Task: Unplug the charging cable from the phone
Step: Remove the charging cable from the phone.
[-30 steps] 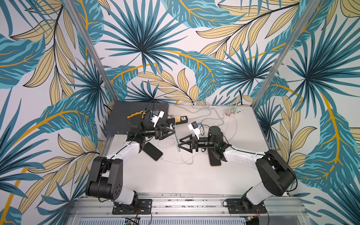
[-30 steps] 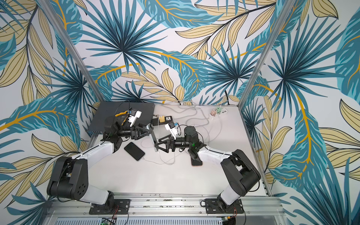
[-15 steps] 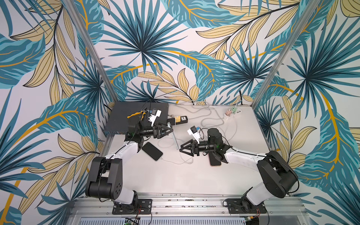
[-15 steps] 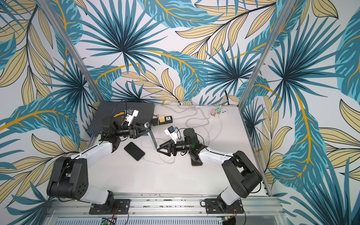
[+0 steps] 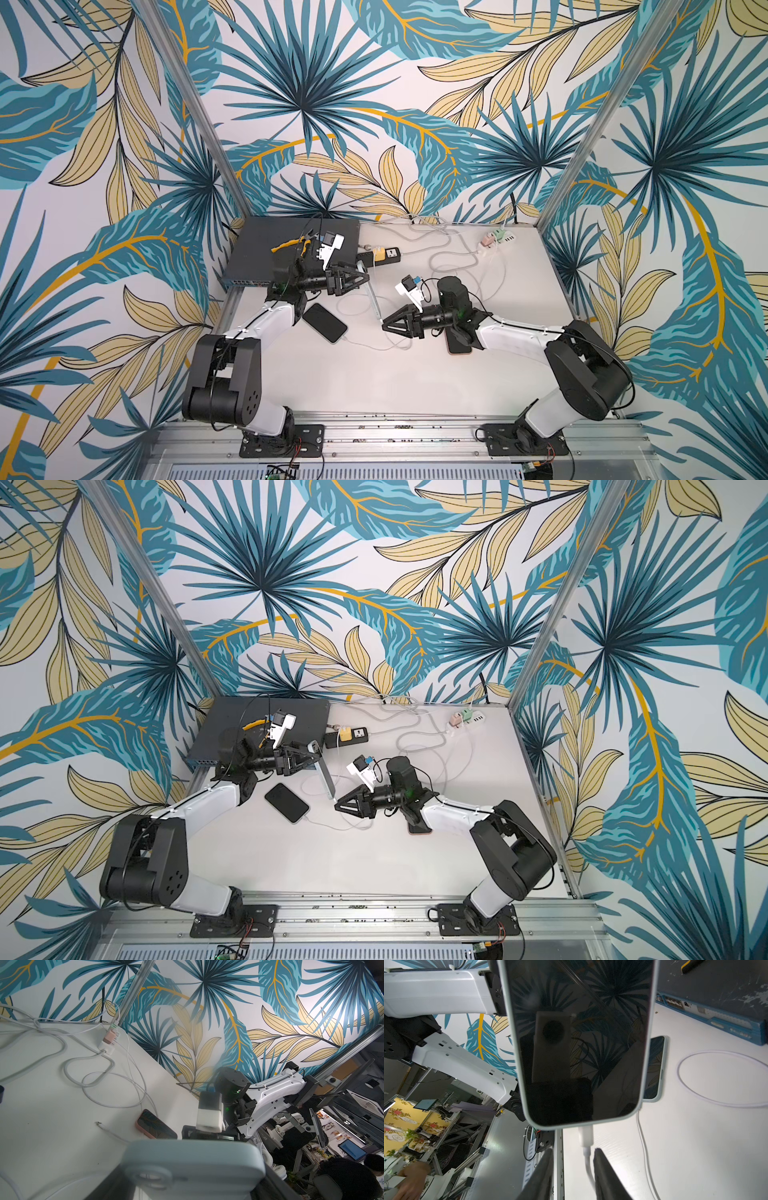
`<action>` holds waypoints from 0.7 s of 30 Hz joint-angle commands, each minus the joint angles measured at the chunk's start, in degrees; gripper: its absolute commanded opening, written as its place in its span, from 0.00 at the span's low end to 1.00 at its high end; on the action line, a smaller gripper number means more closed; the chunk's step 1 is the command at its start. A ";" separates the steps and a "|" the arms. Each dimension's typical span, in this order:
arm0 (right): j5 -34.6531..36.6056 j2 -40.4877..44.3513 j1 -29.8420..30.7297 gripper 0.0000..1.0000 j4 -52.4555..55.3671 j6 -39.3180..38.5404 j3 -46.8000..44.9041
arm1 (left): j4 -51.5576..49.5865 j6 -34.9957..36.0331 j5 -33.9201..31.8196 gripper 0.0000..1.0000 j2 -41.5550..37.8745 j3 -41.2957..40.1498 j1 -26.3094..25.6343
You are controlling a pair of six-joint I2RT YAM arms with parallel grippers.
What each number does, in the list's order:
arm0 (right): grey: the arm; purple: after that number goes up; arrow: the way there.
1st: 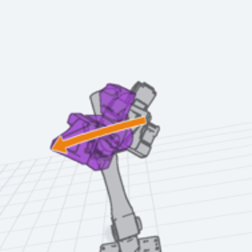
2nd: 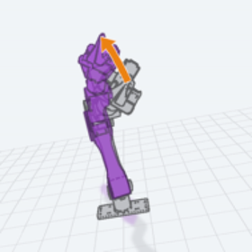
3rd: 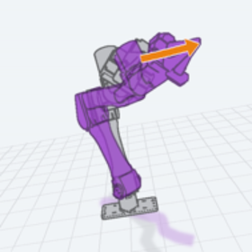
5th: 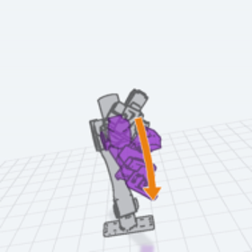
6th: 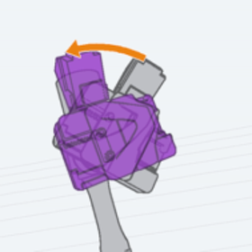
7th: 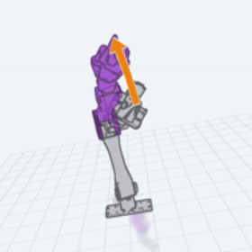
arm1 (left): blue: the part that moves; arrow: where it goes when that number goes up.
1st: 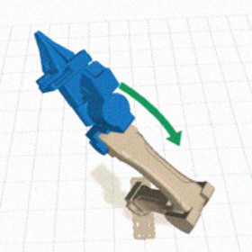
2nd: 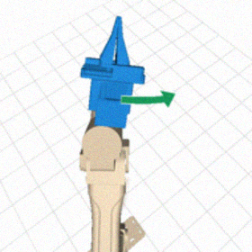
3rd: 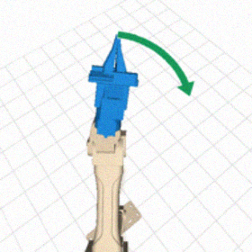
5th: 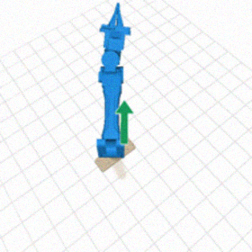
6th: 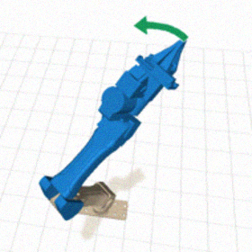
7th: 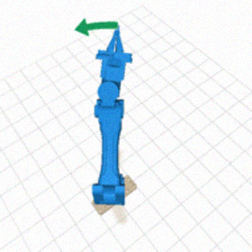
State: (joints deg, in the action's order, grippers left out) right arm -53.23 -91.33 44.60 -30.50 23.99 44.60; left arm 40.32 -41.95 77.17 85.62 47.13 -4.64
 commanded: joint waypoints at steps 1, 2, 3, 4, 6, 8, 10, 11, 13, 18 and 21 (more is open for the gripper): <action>-0.92 -1.38 0.31 0.29 0.63 -1.42 -0.92 | 2.31 -0.32 0.04 0.40 -1.36 0.33 0.51; -0.76 -1.43 0.31 0.27 0.62 -1.59 -0.91 | 2.31 -0.32 0.08 0.40 -1.39 0.33 0.51; -0.75 -1.42 0.31 0.25 0.54 -1.72 -0.83 | 2.27 -0.32 0.07 0.40 -1.39 0.33 0.51; -0.58 -1.41 0.31 0.24 0.53 -1.89 -0.82 | 2.31 -0.32 0.03 0.40 -1.42 0.33 0.51; -0.37 -1.56 0.31 0.22 0.62 -2.16 -0.75 | 2.24 -0.32 0.16 0.40 -1.41 0.33 0.51; -0.13 -1.66 0.31 0.19 0.71 -2.28 -0.58 | 2.29 -0.32 0.17 0.40 -1.38 0.33 0.51; 0.09 -1.89 1.10 0.19 0.80 -2.28 -0.39 | 2.27 -0.32 0.17 0.40 -1.36 0.33 0.51; 0.30 -2.03 1.87 0.19 0.79 -2.28 -0.35 | 2.31 -0.40 0.17 0.40 -1.42 0.33 0.51; 0.65 -2.24 2.13 0.19 0.95 -2.35 -0.14 | 2.29 -0.41 0.17 0.40 -1.41 0.33 0.51; 1.04 -2.81 2.41 0.18 0.92 -2.52 0.31 | 2.30 -0.49 0.18 0.40 -1.41 0.41 0.51; 1.63 -2.86 2.50 0.18 0.89 -2.54 0.49 | 2.33 -0.49 0.11 0.40 -1.44 0.41 0.51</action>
State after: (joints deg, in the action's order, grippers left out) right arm -52.29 -93.47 46.63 -29.93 22.46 44.62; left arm 40.32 -42.04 77.30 85.62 47.13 -4.64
